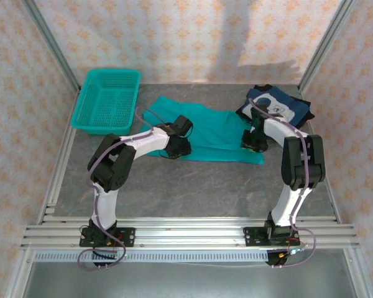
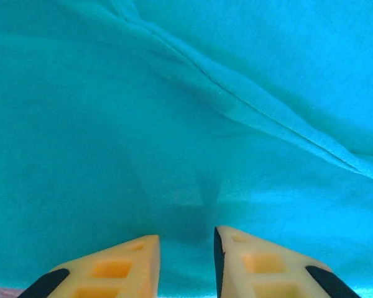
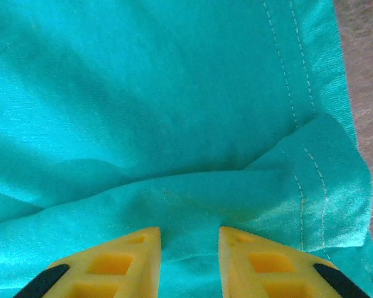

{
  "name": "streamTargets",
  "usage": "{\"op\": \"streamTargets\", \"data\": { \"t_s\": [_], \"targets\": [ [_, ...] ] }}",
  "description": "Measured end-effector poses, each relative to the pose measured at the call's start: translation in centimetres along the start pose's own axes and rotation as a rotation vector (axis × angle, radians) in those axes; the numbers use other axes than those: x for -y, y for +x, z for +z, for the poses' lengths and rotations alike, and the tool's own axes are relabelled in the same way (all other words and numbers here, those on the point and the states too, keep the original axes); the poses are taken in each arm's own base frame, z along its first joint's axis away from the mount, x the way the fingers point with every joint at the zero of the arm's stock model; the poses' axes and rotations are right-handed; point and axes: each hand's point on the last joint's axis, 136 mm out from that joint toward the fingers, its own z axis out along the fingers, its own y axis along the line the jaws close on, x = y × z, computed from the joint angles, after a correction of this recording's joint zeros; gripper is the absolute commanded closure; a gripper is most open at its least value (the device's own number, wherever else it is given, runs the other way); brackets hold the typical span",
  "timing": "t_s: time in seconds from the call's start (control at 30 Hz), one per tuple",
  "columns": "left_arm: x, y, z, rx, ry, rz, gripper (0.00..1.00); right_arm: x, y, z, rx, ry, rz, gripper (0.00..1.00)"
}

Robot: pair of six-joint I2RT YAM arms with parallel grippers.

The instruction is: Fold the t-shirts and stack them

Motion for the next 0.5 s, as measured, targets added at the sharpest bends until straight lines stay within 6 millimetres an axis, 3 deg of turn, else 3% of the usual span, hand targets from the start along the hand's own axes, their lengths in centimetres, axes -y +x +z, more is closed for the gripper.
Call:
{"op": "streamTargets", "data": {
  "t_s": [0.23, 0.5],
  "targets": [
    [0.0, 0.0, 0.0, 0.000, 0.000, -0.003, 0.74, 0.2, 0.1, 1.1, -0.027, 0.011, 0.005, 0.85],
    [-0.1, 0.1, 0.2, -0.003, -0.004, -0.003, 0.75, -0.3, -1.6, 0.4, 0.014, 0.009, 0.014, 0.97]
  ]
}}
